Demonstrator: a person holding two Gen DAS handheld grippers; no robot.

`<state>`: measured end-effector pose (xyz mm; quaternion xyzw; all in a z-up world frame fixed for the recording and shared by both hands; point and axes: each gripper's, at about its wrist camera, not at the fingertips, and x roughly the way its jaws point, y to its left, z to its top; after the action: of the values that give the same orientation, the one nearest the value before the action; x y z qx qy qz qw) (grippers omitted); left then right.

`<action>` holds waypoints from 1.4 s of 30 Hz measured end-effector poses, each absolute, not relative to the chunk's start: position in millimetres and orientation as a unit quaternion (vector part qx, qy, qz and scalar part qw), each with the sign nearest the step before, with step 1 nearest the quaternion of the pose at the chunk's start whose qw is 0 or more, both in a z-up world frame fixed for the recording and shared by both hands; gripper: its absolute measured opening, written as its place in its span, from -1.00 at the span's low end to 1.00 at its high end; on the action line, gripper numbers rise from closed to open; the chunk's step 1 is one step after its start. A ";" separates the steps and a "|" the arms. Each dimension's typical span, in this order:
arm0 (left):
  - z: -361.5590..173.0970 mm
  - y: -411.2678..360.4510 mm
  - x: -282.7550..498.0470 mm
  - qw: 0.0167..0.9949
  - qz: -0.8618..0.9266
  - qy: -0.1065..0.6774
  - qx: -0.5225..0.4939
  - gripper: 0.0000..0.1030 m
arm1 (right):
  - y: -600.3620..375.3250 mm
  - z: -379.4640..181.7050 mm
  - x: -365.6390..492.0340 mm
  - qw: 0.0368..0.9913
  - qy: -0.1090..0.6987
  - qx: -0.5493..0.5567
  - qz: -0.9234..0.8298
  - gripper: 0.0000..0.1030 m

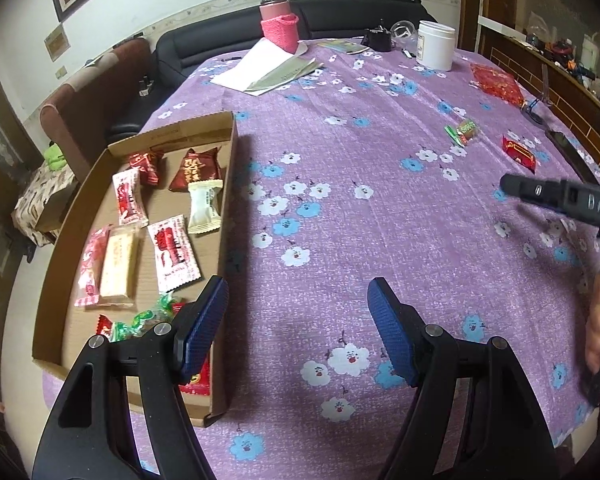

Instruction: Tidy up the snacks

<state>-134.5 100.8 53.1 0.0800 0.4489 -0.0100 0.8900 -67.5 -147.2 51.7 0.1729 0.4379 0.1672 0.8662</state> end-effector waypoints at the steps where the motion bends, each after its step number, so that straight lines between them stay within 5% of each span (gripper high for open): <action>1: 52.6 100.4 -134.2 0.890 -0.013 0.449 0.079 0.42 | -157.1 53.1 -64.8 0.868 0.435 0.181 0.157 0.16; 13: 43.7 92.2 -128.6 0.887 -0.047 0.457 0.055 0.42 | -211.8 73.5 2.5 0.883 0.419 0.190 0.094 0.16; 16: 43.4 92.7 -128.1 0.886 -0.048 0.459 0.052 0.42 | -195.0 67.2 22.4 0.879 0.433 0.167 0.109 -0.17; 21: 44.7 97.7 -128.0 0.886 -0.046 0.459 0.043 0.42 | -171.7 51.9 54.4 0.877 0.454 0.129 0.092 -0.21; 28: 41.0 103.1 -126.9 0.884 -0.046 0.464 0.035 0.42 | -156.1 38.4 62.9 0.863 0.474 0.123 0.124 -0.53; 34: 39.6 104.5 -125.8 0.881 -0.058 0.469 0.019 0.42 | -127.3 39.9 24.7 0.797 0.520 0.138 0.274 -0.50; 37: 42.2 105.7 -127.1 0.883 -0.066 0.465 0.014 0.42 | -145.2 64.2 4.5 0.814 0.482 0.149 0.287 -0.48; 42: 42.0 106.5 -126.5 0.878 -0.093 0.469 -0.019 0.42 | -211.9 88.7 -3.4 0.879 0.427 0.138 0.161 -0.03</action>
<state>-126.5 106.5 42.0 -0.0186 0.4692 -0.0933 0.8780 -3.4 -211.9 88.7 0.1377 0.4265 0.1610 0.8793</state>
